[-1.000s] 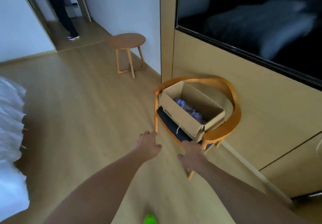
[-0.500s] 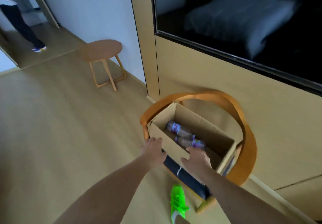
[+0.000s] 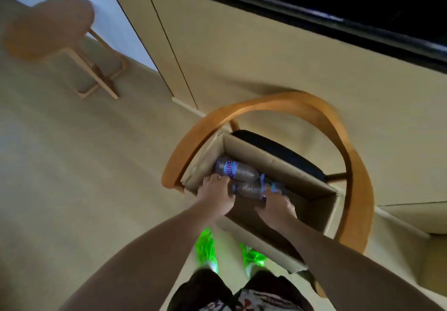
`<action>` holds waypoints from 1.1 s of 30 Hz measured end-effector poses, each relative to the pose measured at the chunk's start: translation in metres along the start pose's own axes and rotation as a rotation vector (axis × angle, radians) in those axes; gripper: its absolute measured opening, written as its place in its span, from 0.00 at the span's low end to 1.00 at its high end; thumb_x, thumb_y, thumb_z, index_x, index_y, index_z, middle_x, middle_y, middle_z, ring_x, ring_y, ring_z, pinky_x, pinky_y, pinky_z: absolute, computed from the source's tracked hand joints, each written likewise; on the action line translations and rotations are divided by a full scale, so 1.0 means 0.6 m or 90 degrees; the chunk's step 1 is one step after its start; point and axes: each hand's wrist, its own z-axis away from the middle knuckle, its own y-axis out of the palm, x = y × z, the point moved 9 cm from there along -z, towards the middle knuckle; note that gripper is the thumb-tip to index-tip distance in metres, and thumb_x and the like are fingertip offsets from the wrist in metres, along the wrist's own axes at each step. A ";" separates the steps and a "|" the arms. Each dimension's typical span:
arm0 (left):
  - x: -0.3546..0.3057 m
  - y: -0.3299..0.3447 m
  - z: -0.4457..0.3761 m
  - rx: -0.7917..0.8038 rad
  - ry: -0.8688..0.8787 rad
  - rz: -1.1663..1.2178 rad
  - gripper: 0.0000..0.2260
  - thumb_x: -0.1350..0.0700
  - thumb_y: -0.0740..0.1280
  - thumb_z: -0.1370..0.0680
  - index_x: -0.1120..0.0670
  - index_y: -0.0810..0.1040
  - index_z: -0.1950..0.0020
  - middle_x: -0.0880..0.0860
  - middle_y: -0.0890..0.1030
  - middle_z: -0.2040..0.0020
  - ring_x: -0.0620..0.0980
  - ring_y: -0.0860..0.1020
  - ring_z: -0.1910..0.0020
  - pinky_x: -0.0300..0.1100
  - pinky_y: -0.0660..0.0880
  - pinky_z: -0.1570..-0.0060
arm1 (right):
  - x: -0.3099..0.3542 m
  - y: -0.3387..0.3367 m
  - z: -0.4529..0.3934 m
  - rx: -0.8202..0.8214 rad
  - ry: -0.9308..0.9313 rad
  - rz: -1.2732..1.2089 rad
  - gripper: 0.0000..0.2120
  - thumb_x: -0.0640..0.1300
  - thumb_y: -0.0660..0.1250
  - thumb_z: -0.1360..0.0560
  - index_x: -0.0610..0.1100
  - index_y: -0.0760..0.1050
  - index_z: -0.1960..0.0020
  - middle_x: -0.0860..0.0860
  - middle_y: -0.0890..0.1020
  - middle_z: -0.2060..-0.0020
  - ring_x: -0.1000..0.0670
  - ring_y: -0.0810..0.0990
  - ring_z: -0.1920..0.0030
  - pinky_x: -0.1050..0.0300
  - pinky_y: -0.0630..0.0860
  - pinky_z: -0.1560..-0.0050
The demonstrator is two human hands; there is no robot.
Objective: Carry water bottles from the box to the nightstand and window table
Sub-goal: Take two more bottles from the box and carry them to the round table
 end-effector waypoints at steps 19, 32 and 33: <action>-0.023 0.176 -0.326 0.013 0.260 -0.286 0.32 0.53 0.74 0.28 0.48 0.68 0.25 0.56 0.67 0.29 0.62 0.66 0.31 0.62 0.64 0.27 | -0.014 0.156 -0.245 -0.035 -0.023 0.239 0.28 0.47 0.71 0.28 0.49 0.69 0.29 0.42 0.68 0.32 0.39 0.68 0.33 0.36 0.62 0.31; -0.061 0.140 -0.288 0.201 0.186 -0.214 0.43 0.54 0.83 0.39 0.53 0.62 0.31 0.55 0.75 0.42 0.58 0.78 0.42 0.47 0.75 0.54 | -0.127 0.121 -0.132 0.070 0.178 -0.212 0.41 0.56 0.82 0.42 0.52 0.75 0.32 0.47 0.82 0.39 0.44 0.81 0.38 0.56 0.77 0.43; -0.072 0.122 -0.277 0.208 0.186 -0.213 0.43 0.54 0.83 0.39 0.53 0.62 0.31 0.55 0.75 0.43 0.58 0.78 0.43 0.47 0.73 0.56 | -0.131 0.106 -0.119 0.061 0.200 -0.233 0.41 0.56 0.82 0.43 0.52 0.75 0.32 0.48 0.83 0.42 0.45 0.81 0.41 0.58 0.77 0.46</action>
